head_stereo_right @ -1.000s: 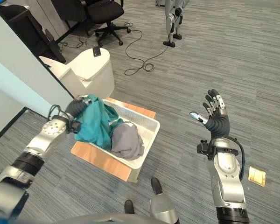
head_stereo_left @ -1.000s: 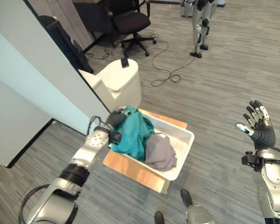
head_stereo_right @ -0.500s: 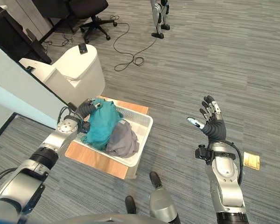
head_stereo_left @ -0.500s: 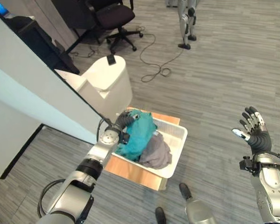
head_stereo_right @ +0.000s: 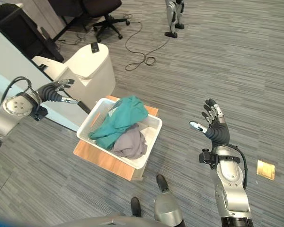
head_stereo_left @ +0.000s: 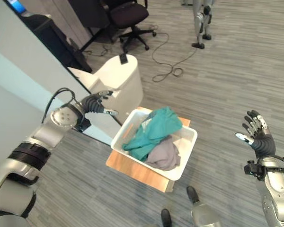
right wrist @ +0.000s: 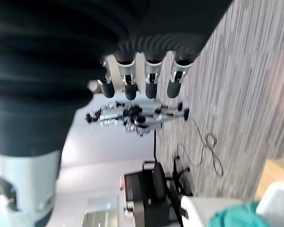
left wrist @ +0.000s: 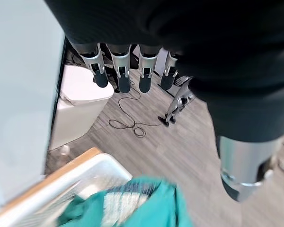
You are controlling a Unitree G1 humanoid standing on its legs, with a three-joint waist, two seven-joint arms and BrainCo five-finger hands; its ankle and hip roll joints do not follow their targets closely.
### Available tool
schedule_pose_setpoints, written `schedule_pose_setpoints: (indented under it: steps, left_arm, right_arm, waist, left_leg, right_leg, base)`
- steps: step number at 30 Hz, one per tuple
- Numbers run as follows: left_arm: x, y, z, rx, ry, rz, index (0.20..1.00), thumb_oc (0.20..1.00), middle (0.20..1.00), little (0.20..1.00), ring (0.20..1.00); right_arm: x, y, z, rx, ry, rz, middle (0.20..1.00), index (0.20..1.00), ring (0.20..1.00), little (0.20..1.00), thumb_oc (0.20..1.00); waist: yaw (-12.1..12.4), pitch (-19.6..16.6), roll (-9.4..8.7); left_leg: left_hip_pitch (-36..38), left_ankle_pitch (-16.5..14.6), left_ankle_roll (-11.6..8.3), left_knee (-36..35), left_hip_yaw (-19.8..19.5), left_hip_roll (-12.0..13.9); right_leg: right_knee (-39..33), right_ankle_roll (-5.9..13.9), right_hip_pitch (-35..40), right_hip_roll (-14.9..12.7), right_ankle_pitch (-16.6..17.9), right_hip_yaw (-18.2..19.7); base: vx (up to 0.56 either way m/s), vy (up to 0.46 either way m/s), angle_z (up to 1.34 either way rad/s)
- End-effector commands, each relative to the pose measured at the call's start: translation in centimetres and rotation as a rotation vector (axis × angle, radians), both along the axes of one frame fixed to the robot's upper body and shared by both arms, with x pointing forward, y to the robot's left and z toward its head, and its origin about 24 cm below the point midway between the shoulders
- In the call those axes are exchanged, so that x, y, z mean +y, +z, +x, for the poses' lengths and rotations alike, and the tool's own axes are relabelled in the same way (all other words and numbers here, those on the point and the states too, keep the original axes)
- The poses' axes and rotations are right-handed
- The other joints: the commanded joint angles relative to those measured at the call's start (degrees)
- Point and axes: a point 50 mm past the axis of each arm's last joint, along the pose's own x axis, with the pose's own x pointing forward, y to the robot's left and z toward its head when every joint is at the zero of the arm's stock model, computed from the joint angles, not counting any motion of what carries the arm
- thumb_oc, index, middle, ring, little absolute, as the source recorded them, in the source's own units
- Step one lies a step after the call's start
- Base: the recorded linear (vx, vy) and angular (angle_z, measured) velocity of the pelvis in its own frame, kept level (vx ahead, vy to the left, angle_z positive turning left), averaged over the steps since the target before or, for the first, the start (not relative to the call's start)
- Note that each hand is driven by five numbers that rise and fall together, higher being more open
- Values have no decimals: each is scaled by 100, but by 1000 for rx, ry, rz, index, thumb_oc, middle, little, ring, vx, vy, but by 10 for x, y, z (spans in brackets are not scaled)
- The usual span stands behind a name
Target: Pick up bed clothes into laundry basket.
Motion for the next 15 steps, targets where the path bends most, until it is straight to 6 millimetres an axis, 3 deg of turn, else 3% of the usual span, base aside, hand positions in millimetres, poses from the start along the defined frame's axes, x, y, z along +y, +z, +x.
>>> schedule_pose_setpoints:
  steps: [1,5,9,12,15]
  left_arm:
    - [7,29,-6,-30,-39,18,1000,1000,1000,1000,1000]
    - [12,34,-21,-4,-65,65,1000,1000,1000,1000,1000]
    - [17,33,-29,-26,-54,-22,1000,1000,1000,1000,1000]
    - [42,16,-49,-200,83,-455,1000,1000,1000,1000,1000]
    - [51,3,-57,-214,142,-542,1000,1000,1000,1000,1000]
  right_arm:
    - [-3,30,0,-148,32,-53,1000,1000,1000,1000,1000]
    - [0,31,1,-151,63,-58,1000,1000,1000,1000,1000]
    - [-1,31,0,-149,66,-65,1000,1000,1000,1000,1000]
    - [-17,20,-4,-78,7,-121,1000,1000,1000,1000,1000]
    - [-22,17,-2,-44,-11,-165,1000,1000,1000,1000,1000]
  waist:
    - [31,-363,-45]
    - [170,-394,-67]
    - [221,-421,-94]
    - [445,-467,-222]
    - [415,-491,-240]
  left_leg:
    - [-61,95,-218,59,-30,-12]
    - [-73,170,-240,59,-78,4]
    - [-58,175,-244,59,-110,14]
    - [-52,161,-231,59,-206,4]
    - [-60,114,-223,59,-235,4]
  right_leg:
    - [304,615,477,-381,-753,-250]
    - [318,613,488,-396,-705,-322]
    - [331,609,521,-409,-725,-365]
    - [319,568,578,-426,-780,-427]
    - [296,557,583,-430,-820,-453]
  base:
    - [-12,-6,14]
    - [-4,-9,9]
    - [-18,-5,3]
    - [9,-2,1]
    - [0,-10,12]
